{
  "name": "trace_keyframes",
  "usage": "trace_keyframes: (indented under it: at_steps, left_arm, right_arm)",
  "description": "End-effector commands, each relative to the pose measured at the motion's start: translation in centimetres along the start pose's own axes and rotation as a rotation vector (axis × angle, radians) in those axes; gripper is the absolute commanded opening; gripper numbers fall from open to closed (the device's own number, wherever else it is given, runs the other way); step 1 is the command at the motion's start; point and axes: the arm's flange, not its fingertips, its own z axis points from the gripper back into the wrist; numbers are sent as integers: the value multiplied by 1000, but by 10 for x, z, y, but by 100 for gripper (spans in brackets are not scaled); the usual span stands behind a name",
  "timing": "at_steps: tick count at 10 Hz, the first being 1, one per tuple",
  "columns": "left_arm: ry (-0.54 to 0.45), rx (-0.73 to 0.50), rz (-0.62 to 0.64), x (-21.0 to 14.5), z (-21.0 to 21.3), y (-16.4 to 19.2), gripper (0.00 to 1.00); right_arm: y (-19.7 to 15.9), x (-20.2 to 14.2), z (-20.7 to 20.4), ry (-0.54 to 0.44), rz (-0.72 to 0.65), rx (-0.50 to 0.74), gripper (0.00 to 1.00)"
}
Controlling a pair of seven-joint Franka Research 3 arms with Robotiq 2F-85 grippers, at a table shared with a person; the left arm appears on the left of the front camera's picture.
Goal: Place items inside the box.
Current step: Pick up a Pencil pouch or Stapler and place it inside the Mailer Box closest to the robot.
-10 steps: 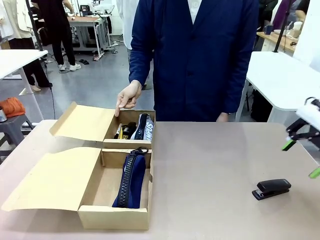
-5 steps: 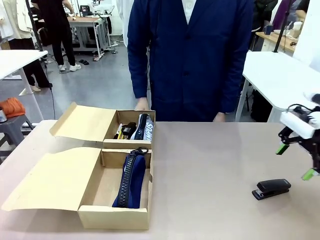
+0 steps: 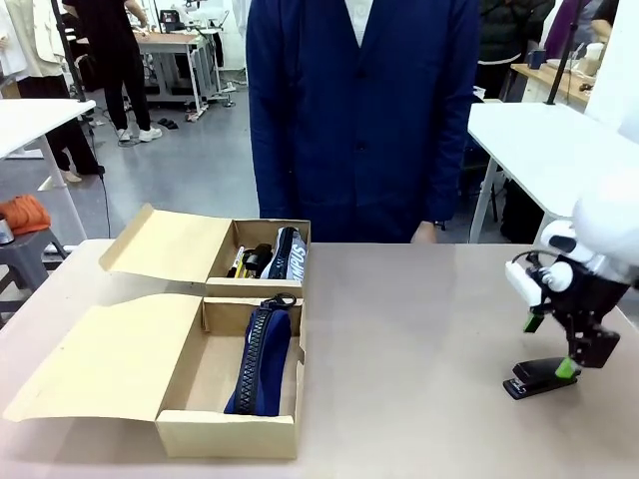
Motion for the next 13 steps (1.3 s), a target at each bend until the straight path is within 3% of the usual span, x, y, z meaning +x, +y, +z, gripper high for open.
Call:
trace_keyframes:
  at_steps: [1,3,6,9,10,12,13]
  left_arm:
    - [-7,-23,-15,0,0,-1,100]
    - [-7,-23,-15,0,0,-1,100]
    - [-7,-23,-15,0,0,-1,100]
    - [-7,-23,-15,0,0,-1,100]
    - [-7,-23,-15,0,0,-1,100]
    - [-7,-23,-15,0,0,-1,100]
    - [-7,-23,-15,0,0,-1,100]
  right_arm:
    - [37,-2,-37,-12,-19,13,100]
    - [48,-8,-59,-15,-39,33,100]
    - [52,-11,-57,-4,-52,22,100]
    - [52,-9,-58,-2,-31,49,7]
    - [52,-9,-59,-1,-30,48,0]
    - [52,-11,-59,1,-34,50,0]
    - [53,-11,-59,0,-30,56,6]
